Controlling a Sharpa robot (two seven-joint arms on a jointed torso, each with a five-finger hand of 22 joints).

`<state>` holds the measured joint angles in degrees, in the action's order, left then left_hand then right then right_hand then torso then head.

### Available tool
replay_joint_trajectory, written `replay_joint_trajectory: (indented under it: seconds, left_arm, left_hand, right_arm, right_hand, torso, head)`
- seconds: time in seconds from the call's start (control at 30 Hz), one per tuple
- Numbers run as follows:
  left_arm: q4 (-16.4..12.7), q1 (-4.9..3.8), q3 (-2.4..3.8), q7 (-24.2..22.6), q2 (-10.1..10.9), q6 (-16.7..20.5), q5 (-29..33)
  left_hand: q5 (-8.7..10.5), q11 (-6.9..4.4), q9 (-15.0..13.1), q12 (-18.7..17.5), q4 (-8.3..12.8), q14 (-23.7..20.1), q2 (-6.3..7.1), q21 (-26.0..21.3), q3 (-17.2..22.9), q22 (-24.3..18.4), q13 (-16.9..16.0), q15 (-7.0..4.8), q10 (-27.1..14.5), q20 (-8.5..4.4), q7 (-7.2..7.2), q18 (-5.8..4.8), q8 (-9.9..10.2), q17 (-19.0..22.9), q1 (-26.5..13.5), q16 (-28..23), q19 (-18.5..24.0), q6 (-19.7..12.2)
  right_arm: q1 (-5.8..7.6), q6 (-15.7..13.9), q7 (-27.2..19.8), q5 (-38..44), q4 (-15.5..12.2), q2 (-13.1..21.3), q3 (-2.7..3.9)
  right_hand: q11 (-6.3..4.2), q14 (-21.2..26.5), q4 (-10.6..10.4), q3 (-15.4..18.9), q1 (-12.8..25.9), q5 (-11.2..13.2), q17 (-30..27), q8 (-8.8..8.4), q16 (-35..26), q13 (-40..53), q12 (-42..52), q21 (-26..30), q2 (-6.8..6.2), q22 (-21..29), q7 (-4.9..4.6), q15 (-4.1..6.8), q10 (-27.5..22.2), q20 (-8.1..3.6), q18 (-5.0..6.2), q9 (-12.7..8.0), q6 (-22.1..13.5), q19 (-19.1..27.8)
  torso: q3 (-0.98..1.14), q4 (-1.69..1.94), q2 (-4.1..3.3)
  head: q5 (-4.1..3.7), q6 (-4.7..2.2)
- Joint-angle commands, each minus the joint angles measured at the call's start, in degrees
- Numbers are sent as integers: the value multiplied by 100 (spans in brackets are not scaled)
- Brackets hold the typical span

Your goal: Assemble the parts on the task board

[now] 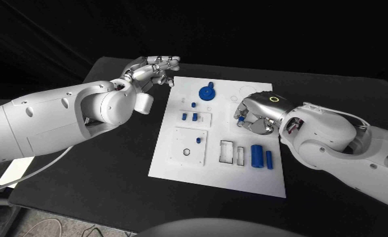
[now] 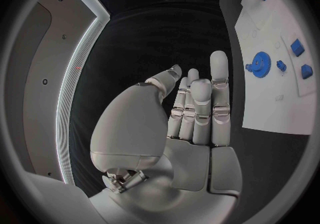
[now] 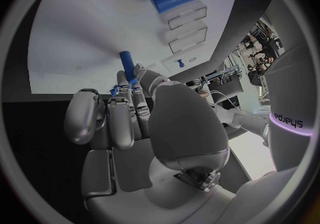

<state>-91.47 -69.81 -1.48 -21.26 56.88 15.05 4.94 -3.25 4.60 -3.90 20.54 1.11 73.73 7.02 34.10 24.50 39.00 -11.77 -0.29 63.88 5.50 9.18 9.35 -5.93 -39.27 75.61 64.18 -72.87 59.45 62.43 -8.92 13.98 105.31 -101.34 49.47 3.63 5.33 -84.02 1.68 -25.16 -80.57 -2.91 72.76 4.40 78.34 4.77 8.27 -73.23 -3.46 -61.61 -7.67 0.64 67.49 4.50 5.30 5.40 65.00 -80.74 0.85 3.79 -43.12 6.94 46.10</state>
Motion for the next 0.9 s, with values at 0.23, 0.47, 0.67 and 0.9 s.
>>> replay_joint_trajectory:
  seconds: [0.23, 0.47, 0.67, 0.9]
  left_arm:
    - [-11, -2, 2, -37, 0, -95, 14]
    - [-11, -2, 2, -40, -2, -83, 14]
    - [-13, -2, 2, -42, -10, -80, 14]
    - [-9, -1, 2, -46, -38, -90, 14]
  left_hand:
    - [16, -11, 5, 27, 40, -47, -56, -34, -9, -7, -5, 12, -32, -4, -13, 104, 20, 5, -1, -25, -40, -38]
    - [16, -11, 5, 28, 40, -48, -56, -34, -9, -7, -5, 12, -33, -4, -13, 104, 20, 6, 0, -26, -40, -38]
    - [16, -9, 5, 36, 41, -55, -60, -38, -9, -9, -8, 13, -39, -3, -11, 104, 20, 20, 1, -32, -39, -41]
    - [16, -9, 5, 36, 41, -55, -60, -38, -9, -9, -8, 13, -39, -3, -11, 104, 20, 20, 1, -32, -39, -41]
  right_arm:
    - [78, -245, -6, 32, -211, 115, 17]
    - [185, -246, 9, -87, -497, 230, 52]
    - [250, -282, -6, -268, -859, 232, 100]
    - [201, -311, -113, -390, -992, -178, 109]
  right_hand:
    - [-172, -292, 23, -46, -85, -21, 28, 27, 35, 5, -21, -38, 33, -33, -5, 55, 232, -7, 5, 9, 63, -24]
    - [-173, -295, 30, -52, -87, -20, 40, 27, 45, 7, -24, -47, 30, -49, -3, 57, 239, -8, 2, 10, 69, -29]
    - [-173, -294, 32, -56, -85, -20, 37, 28, 43, 8, -26, -53, 29, -57, -3, 57, 243, -9, 0, 11, 73, -33]
    - [-173, -294, 36, -66, -86, -25, 37, 27, 43, 8, -32, -48, 34, -49, -5, 58, 245, -9, 2, 12, 76, -30]
  torso:
    - [-8, 0, 8]
    - [-4, -5, 11]
    - [-8, -1, 9]
    - [-5, -4, 2]
  head:
    - [-3, 10]
    - [4, 5]
    - [18, 2]
    - [138, 31]
